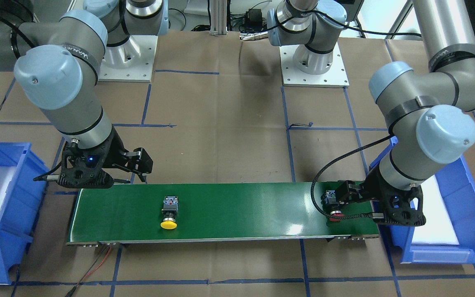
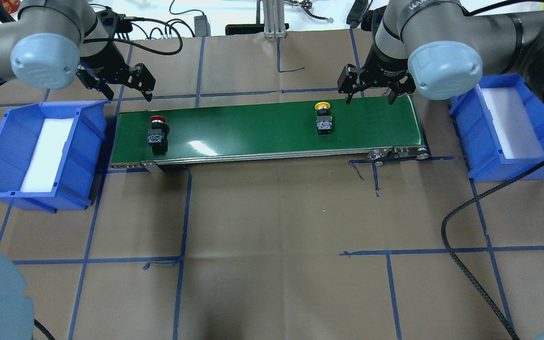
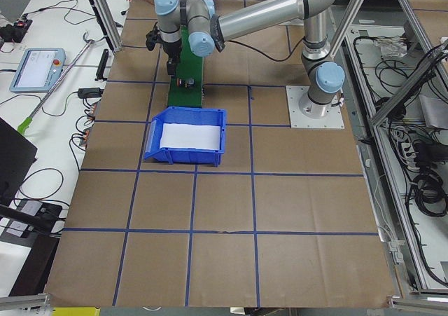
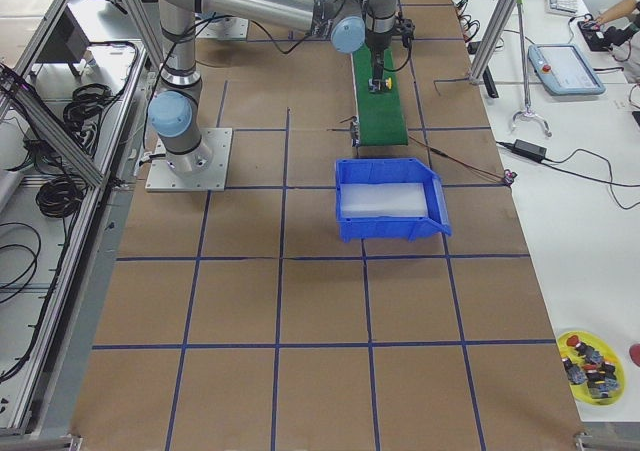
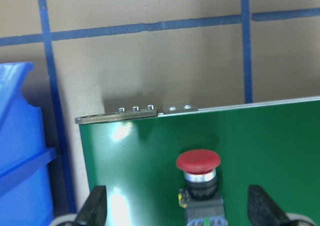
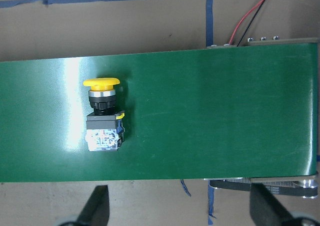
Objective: Transport two buttons from left to right
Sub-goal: 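Release the red button on the belt while the right gripper approaches the yellow one, then lower the right gripper onto the yellow button on the belt and grasp it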
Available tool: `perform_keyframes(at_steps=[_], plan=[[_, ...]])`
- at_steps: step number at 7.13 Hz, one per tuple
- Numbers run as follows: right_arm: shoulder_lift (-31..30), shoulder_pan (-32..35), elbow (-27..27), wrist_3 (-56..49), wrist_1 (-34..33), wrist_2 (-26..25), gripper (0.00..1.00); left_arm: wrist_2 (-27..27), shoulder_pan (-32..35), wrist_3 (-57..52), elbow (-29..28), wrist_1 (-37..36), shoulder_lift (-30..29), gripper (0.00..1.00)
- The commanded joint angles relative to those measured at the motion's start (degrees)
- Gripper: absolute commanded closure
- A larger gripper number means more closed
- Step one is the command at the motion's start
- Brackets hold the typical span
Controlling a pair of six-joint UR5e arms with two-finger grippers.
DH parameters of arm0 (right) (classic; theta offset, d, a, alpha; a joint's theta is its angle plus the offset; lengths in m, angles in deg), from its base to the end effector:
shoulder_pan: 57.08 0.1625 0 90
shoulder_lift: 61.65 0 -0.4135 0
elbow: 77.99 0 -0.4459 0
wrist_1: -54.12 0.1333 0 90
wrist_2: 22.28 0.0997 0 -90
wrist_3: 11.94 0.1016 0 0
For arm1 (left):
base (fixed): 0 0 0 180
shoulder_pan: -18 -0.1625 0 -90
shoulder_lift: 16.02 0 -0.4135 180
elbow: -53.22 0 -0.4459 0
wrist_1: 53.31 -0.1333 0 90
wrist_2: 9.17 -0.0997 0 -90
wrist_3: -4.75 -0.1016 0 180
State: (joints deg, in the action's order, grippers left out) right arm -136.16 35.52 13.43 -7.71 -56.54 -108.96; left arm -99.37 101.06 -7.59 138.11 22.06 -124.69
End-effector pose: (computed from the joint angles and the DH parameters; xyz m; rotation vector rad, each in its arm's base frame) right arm 0.1682 -0.6362 0.3366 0.0409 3.0781 -0.0953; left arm -0.0513 -0.6786 0.3500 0.1476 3.1314 -0.0279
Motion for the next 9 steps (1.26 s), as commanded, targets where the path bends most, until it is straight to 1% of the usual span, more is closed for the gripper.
perform_keyframes(at_steps=[1,2,3,4,5,7,9], plan=[[1.2,0.0,0.0,0.0,-0.3,0.2,0.0,-0.3,3.3,4.9,-1.7,9.8,5.5,0.0],[2.0,0.0,0.0,-0.1,-1.0,0.2,0.0,-0.3,3.3,5.0,-1.4,14.7,8.8,0.0],[3.3,0.0,0.0,0.0,-3.6,0.1,0.0,-0.1,3.3,5.0,0.3,16.8,12.2,0.0],[5.0,0.0,0.1,-0.1,-5.7,0.1,0.0,-0.1,3.3,5.0,1.6,18.1,14.2,0.0],[7.2,0.0,0.2,0.0,-6.9,0.7,0.0,0.0,3.3,5.0,3.3,18.3,15.7,0.0],[9.3,0.0,0.1,1.0,-8.8,1.0,0.0,0.0,3.3,4.7,6.6,17.4,17.4,0.0],[9.7,0.1,0.4,0.8,-8.7,-0.1,0.0,0.0,3.3,4.7,6.7,17.3,17.5,0.0]])
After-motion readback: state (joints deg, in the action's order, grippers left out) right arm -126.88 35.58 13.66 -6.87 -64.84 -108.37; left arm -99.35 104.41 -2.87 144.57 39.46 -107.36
